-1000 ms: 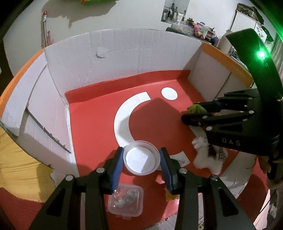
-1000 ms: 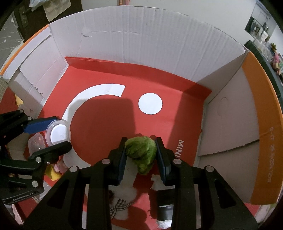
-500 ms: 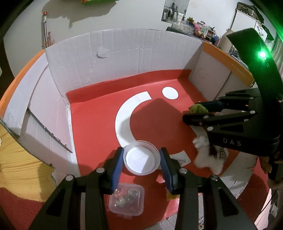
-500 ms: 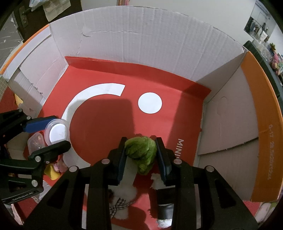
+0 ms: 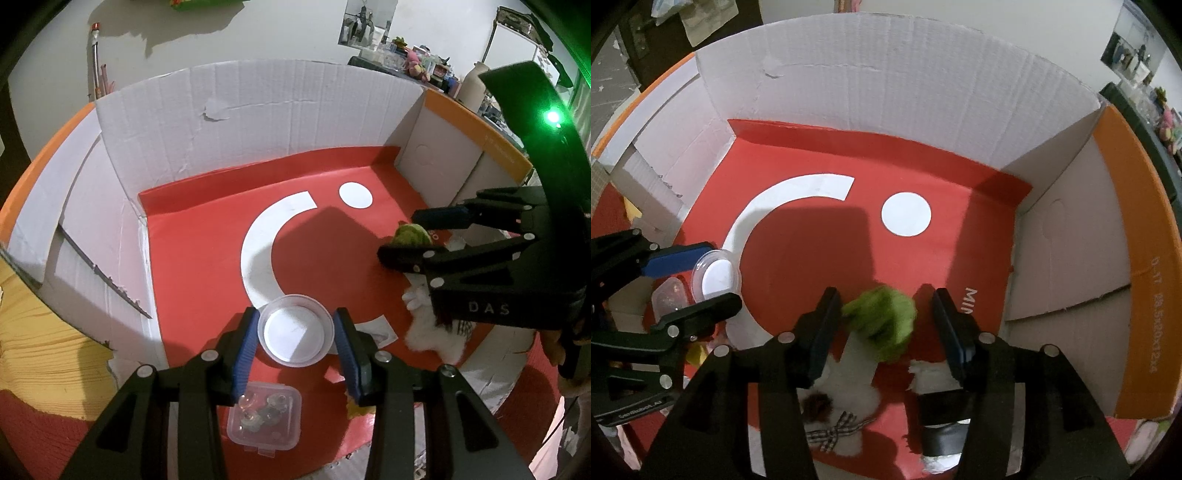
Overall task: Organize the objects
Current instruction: 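Open both grippers to release the lid and ball in the box, then withdraw both grippers from the box back toward the remaining items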
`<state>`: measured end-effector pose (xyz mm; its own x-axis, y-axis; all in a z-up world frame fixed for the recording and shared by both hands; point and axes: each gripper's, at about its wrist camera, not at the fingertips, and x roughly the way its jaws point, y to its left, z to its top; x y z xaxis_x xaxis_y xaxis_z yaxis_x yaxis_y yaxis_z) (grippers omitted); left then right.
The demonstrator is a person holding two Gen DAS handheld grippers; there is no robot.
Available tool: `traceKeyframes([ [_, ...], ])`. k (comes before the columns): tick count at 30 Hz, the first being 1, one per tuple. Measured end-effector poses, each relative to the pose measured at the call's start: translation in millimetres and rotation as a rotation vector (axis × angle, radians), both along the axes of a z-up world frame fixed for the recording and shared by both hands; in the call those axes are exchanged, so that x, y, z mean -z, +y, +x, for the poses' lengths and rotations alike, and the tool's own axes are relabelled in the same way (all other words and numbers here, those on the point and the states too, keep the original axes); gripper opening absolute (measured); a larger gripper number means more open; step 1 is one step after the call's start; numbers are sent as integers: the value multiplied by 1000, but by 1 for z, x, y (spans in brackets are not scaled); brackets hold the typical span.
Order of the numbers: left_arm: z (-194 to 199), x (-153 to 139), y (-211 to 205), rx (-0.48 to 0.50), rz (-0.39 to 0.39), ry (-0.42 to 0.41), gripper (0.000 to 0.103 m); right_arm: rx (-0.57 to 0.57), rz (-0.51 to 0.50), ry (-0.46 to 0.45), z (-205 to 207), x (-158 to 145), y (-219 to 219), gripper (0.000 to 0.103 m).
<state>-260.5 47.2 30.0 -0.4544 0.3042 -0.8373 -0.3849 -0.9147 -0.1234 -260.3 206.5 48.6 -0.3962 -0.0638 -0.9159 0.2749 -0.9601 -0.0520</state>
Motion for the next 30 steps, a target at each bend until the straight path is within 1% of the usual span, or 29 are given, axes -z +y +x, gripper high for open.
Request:
traceKeyframes([
  [3,1,-2,-2,-4,5,-2,43,-2,4,-1,3,-1,-1,50],
  [10,2,-4,-2,-6,8,3,49,7,1,1,8,-5,1,50],
  [17,5,-9,-4,-18,15,9,50,10,-24,24,16,-16,2,50],
  [21,6,-15,-5,-31,31,15,54,11,-25,48,23,-26,3,56],
  [23,9,-21,-7,-44,33,33,63,14,-32,61,27,-33,3,56],
  [26,15,-30,-10,-58,35,62,64,17,-50,83,35,-44,1,56],
  [27,17,-33,-11,-62,40,66,64,17,-54,89,39,-51,8,56],
  [28,20,-36,-13,-66,48,70,65,18,-58,98,44,-52,10,56],
  [29,23,-40,-16,-73,57,77,67,19,-63,109,40,-55,19,56],
  [30,26,-43,-18,-78,60,83,70,21,-70,121,39,-59,24,59],
])
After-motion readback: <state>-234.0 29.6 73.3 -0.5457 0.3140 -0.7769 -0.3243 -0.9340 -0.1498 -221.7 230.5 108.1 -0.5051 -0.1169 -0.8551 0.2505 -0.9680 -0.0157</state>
